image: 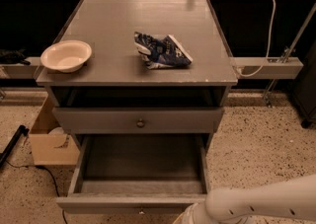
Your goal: Close middle drawer
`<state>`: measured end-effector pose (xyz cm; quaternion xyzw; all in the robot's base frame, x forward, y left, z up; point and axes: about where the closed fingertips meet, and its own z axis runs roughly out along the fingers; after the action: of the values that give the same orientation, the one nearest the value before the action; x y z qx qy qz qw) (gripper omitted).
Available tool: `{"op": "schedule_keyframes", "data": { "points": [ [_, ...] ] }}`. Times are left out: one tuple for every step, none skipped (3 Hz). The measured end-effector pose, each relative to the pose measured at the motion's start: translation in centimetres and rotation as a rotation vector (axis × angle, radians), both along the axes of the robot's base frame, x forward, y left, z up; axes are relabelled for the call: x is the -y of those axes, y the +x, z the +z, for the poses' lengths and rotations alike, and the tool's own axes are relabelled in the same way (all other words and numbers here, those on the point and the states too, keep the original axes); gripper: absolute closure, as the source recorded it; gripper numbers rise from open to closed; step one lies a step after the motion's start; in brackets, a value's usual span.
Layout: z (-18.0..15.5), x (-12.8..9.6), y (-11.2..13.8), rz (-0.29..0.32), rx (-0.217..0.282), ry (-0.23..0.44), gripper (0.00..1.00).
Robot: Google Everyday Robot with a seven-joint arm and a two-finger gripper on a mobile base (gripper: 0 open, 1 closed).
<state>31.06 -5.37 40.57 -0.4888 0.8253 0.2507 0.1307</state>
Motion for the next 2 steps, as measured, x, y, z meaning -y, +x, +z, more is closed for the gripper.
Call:
{"op": "schedule_keyframes", "data": {
  "points": [
    [0.0, 0.0, 0.0, 0.0, 0.0, 0.0, 0.96],
    [0.0, -0.01, 0.0, 0.0, 0.0, 0.0, 0.74]
  ]
}}
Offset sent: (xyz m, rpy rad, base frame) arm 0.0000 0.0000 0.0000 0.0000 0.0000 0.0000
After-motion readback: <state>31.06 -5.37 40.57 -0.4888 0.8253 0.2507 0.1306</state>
